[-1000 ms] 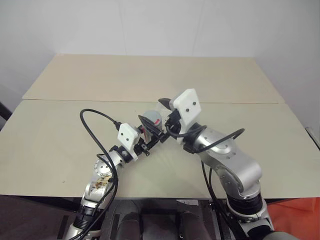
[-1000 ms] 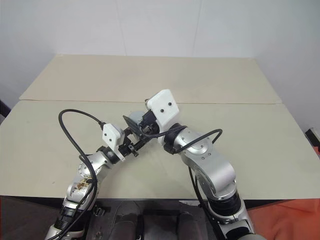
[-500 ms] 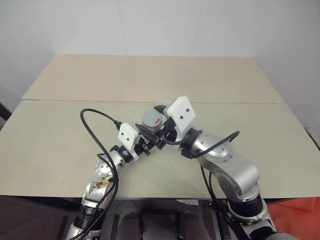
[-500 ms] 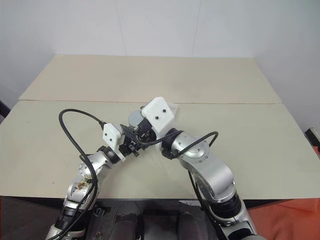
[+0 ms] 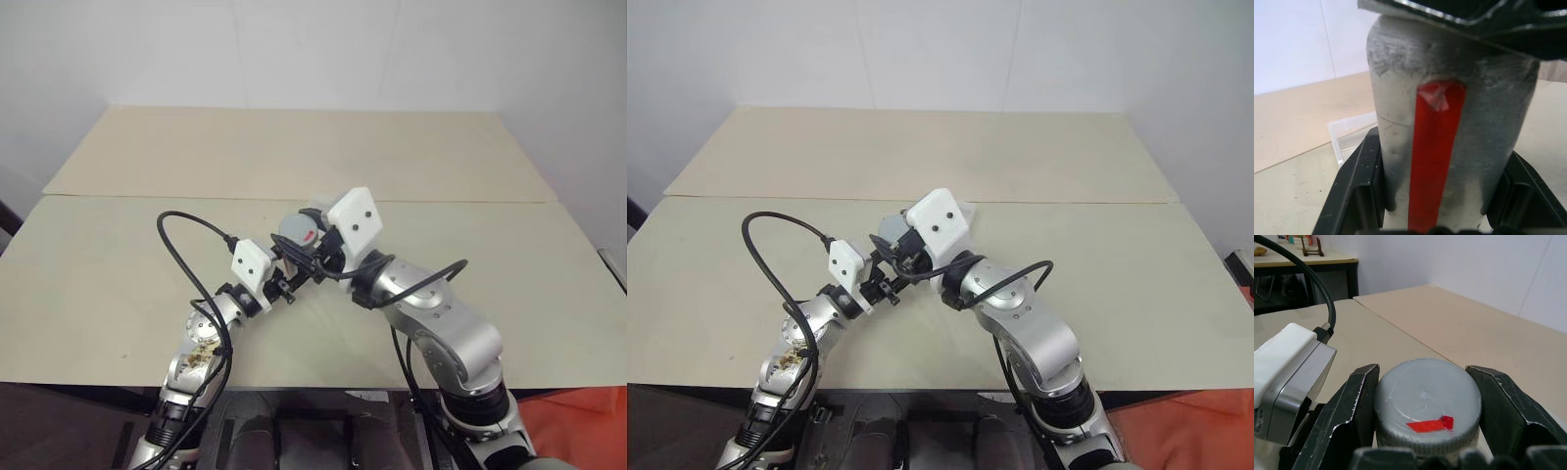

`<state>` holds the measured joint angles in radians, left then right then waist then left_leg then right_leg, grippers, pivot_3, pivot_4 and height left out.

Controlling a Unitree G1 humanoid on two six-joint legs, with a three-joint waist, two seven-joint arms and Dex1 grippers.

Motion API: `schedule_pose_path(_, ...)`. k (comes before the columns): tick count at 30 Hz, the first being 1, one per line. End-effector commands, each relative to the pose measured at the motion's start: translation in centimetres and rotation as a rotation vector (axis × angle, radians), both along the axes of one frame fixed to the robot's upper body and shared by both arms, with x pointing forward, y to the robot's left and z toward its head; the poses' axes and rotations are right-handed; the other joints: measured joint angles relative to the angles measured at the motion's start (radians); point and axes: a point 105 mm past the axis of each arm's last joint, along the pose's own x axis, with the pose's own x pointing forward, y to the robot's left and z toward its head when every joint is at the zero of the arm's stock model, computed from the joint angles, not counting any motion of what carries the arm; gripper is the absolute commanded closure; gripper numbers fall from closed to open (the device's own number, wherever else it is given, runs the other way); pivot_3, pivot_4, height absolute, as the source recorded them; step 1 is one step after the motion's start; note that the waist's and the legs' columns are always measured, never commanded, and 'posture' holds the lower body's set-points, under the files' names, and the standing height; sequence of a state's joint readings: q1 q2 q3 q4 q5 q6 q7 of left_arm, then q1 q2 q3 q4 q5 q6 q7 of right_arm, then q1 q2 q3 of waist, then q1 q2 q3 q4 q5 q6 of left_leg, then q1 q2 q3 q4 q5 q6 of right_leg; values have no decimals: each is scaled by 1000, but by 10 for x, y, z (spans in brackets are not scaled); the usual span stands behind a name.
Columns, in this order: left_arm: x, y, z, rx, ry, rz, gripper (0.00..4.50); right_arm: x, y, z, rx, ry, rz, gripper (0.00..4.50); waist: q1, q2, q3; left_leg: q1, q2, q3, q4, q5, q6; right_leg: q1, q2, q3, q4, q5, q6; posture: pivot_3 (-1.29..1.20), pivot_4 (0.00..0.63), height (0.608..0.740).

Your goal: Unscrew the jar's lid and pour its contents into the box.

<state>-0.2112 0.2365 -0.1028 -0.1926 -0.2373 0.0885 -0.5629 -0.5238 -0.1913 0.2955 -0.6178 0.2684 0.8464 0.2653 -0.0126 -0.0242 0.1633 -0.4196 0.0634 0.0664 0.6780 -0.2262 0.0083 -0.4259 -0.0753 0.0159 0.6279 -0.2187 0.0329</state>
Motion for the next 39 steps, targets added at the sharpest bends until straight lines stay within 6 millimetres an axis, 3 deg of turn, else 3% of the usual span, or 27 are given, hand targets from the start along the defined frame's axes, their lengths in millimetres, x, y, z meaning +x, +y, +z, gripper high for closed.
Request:
schedule_pose_path(1,-6,-3,11,-2,-62,-32,2327,-2,-10,12,13,-57,40,1732,0,0,0,0,0,0,0,0,0,0,0,0,0,0,0,0,150,740)
schedule_pose_path(5,-15,-4,12,9,-75,-108,2327,-10,-20,14,-41,-66,269,1732,0,0,0,0,0,0,0,0,0,0,0,0,-2,0,0,0,150,740)
schedule_pose_path(11,-22,-9,16,15,-94,-190,2327,9,-20,11,-162,-37,528,1732,-9,0,0,1,2,0,0,0,0,0,2,0,-1,0,0,0,150,740)
schedule_pose_path(22,-22,-10,17,19,-106,-198,2327,22,-20,14,-295,2,1053,1732,2,0,0,0,2,0,0,0,0,0,3,0,-2,0,-1,0,150,740)
schedule_pose_path(31,-22,-12,15,11,-105,-193,2327,29,-21,8,-340,-31,1098,1732,1,0,0,0,2,0,0,0,0,0,2,0,-1,1,-1,0,150,740)
schedule_pose_path(37,-22,-10,13,15,-100,-189,2327,33,-29,17,-296,-64,1067,1732,1,0,0,0,2,0,0,0,0,0,2,0,0,1,-1,0,150,740)
schedule_pose_path(39,-21,-10,13,14,-98,-190,2327,33,-34,20,-283,-41,1058,1017,2,0,0,0,2,0,0,0,0,0,2,0,0,1,-1,0,150,740)
